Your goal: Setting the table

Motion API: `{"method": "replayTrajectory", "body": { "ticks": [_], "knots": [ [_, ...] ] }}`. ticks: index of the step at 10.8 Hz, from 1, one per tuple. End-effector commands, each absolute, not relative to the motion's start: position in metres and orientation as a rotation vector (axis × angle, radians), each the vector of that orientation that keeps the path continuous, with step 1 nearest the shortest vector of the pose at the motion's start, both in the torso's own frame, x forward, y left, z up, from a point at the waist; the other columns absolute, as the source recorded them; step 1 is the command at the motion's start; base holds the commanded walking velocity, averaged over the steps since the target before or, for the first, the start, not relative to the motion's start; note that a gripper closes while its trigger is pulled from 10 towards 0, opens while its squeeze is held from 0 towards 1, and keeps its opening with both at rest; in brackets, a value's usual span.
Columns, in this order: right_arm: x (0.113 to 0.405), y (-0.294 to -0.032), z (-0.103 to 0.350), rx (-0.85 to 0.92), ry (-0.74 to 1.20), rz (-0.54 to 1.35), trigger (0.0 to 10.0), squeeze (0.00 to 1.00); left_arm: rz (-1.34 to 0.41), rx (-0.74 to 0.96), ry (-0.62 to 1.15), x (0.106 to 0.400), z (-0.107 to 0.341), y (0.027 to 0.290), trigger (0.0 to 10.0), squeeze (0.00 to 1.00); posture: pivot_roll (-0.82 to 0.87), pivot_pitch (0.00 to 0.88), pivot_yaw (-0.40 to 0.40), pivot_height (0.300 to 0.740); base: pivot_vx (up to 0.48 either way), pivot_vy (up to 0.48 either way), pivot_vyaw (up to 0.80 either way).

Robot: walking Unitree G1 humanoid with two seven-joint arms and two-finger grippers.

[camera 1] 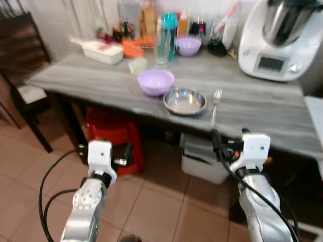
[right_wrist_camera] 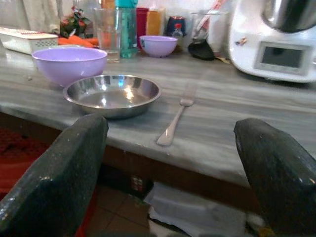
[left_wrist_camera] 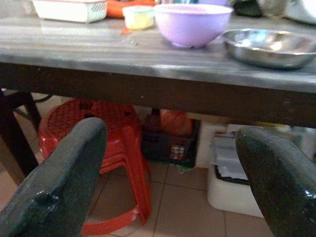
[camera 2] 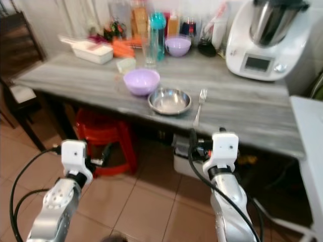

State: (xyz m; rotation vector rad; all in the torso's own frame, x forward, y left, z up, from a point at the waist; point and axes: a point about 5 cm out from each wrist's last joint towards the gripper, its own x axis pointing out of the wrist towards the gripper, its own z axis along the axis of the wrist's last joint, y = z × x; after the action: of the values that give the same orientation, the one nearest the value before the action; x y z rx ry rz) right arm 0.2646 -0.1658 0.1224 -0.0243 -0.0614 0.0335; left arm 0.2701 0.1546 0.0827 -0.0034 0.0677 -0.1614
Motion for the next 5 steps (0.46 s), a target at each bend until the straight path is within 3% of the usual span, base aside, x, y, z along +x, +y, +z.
{"method": "replayTrajectory", "body": {
  "ticks": [1,5],
  "knots": [
    [0.2658,-0.1655,0.1225,-0.017,-0.06,0.033,10.0,0.0,-0.167,0.011,0.052,0.2726,0.0876,0.1558,10.0,0.0,0.07,0.0,-0.022,0.74,-0.375,0.0,0.0],
    [0.2669,-0.1681,0.1211,-0.019,-0.056,0.028,10.0,0.0,-0.191,0.021,0.044,0.2725,0.0875,0.1533,10.0,0.0,0.07,0.0,-0.021,0.74,-0.328,0.0,0.0]
  ]
}}
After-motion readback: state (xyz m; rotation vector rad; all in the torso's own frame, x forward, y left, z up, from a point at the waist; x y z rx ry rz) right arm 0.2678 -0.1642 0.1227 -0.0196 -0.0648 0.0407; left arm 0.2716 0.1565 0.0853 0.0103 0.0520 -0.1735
